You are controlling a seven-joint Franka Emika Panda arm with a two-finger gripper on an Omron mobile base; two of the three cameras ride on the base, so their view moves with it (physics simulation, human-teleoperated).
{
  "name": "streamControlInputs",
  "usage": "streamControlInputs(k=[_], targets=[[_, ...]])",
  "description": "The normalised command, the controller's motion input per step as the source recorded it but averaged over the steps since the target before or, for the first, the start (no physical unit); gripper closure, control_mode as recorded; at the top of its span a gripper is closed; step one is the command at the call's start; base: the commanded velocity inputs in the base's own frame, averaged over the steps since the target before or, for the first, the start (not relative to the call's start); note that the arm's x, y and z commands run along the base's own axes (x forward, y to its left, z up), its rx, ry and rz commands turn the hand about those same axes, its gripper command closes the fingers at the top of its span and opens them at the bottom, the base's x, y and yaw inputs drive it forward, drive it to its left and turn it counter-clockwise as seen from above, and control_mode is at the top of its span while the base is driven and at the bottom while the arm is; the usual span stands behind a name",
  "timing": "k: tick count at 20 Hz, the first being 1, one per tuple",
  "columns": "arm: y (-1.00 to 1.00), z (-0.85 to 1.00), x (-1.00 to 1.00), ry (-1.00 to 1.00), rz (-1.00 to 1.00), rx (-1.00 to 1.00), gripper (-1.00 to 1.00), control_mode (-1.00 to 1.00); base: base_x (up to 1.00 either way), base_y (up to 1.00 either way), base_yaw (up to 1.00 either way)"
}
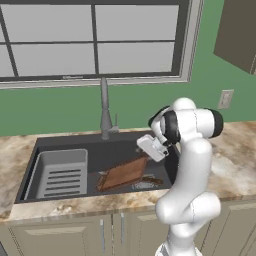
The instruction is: Move the cutting board and knife to the sink. Then move spray from the cabinet to the counter.
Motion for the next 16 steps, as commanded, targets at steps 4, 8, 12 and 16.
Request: streamControlInputs(k=[4,8,12,16], targets=[[-0.54,0.0,-0.17,0.09,0.0,-0.17,-1.0,-1.0,0.0,0.0,0.0],[-0.24,-0.05,-0.14,0.07,0.0,-0.35,-1.0,-1.0,0.0,0.0,0.0],[-0.07,0.23,-0.23,0.02,-0.02,-0.18,-1.0,-1.0,0.0,0.0,0.0],[0.0,0.6,-0.41,0.0,-0.06,0.14,-1.0,-1.0,0.0,0.0,0.0]])
